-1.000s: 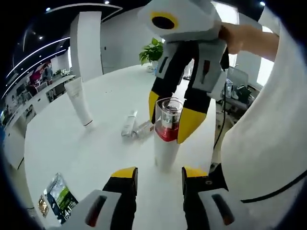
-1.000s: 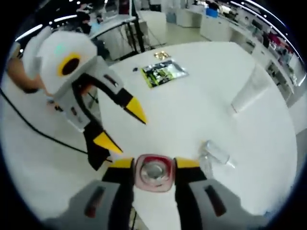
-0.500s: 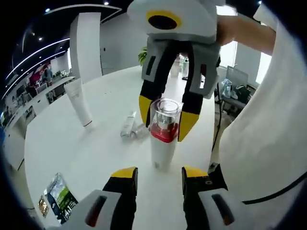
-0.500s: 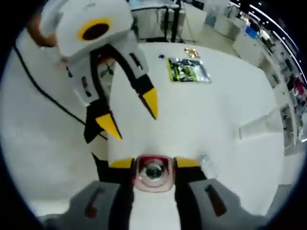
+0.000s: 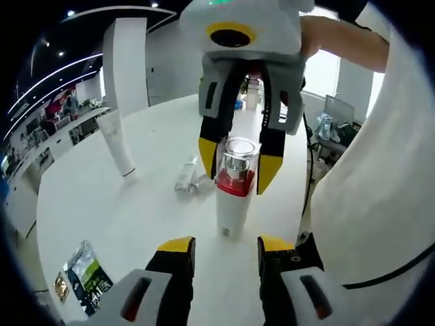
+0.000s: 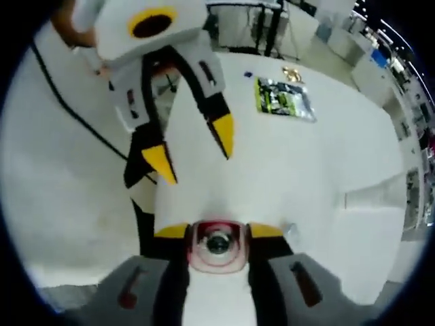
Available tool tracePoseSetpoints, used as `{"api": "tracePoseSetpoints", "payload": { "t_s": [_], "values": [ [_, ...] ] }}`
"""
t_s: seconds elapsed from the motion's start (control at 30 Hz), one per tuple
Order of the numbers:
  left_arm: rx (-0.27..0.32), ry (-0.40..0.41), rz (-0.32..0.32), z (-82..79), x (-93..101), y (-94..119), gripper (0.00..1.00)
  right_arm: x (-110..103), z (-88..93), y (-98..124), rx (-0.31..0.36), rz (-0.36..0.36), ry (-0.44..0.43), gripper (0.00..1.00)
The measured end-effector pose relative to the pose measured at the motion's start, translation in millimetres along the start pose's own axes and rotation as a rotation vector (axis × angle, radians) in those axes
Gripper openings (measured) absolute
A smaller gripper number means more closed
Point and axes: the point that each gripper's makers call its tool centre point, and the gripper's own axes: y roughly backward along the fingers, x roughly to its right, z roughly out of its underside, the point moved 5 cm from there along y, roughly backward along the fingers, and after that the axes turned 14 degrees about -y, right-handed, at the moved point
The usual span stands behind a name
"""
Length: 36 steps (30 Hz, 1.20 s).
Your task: Arrange the skincare products in the storage area until every visible bottle or jar stands upright without overlapping.
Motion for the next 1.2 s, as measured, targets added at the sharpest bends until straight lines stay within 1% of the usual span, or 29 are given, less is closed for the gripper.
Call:
{"api": "tracePoseSetpoints", "payload": {
  "t_s": [0.03,0.07,0.13,0.23,0.27,0.3,0.4,0.47,0.67,0.87,1.03,1.07,1.1,1.13,1.2],
  "values": [
    [0.000,0.000,-0.001,0.4,0.0,0.0,0.37,0.5,1.5,-1.9,-0.013,0.005,-0.011,0.34],
    [0.001,0.002,-0.002,0.8,0.0,0.1,0.37,0.5,3.4,-2.9,-0.030,0.006,-0.026,0.33],
    [0.000,0.004,-0.003,1.3,0.0,0.4,0.37,0.0,2.3,-3.2,-0.024,0.003,-0.036,0.31],
    [0.001,0.008,-0.008,2.1,-0.5,1.4,0.37,-0.7,-1.2,-2.1,-0.005,-0.013,-0.143,0.31],
    [0.003,0.012,-0.011,2.5,-0.8,1.7,0.37,-0.1,-1.7,-2.3,-0.002,-0.012,-0.158,0.30],
    [0.003,0.013,-0.012,2.9,-1.1,1.9,0.37,0.9,-1.0,-2.2,-0.007,-0.007,-0.135,0.30],
    [0.003,0.016,-0.020,3.6,-2.4,3.2,0.37,-0.1,-0.6,-2.3,-0.009,-0.011,-0.119,0.30],
    [0.007,0.019,-0.026,3.4,-3.6,4.4,0.37,1.4,-1.0,-2.1,0.000,-0.006,-0.124,0.30],
    [0.014,0.031,-0.050,5.3,-6.6,9.4,0.37,4.7,0.5,2.2,0.011,-0.030,-0.145,0.29],
    [0.019,0.053,-0.075,9.3,-7.0,16.3,0.37,9.5,-2.3,9.9,0.007,-0.027,-0.126,0.29],
    [0.023,0.072,-0.101,9.4,-7.4,27.0,0.37,21.1,-5.8,23.8,0.010,-0.031,-0.110,0.29],
    [0.032,0.083,-0.117,6.4,-9.2,32.3,0.37,28.2,-6.3,28.7,0.008,-0.025,-0.109,0.29],
    [0.035,0.086,-0.121,5.8,-9.6,33.4,0.37,29.9,-6.4,29.7,0.008,-0.023,-0.108,0.29],
    [0.050,0.098,-0.133,1.9,-11.3,38.3,0.37,38.5,-6.4,35.6,0.002,-0.010,-0.098,0.29],
    [0.057,0.104,-0.144,-0.5,-12.7,41.8,0.37,45.8,-7.0,40.4,0.001,-0.002,-0.097,0.29]
  ]
}}
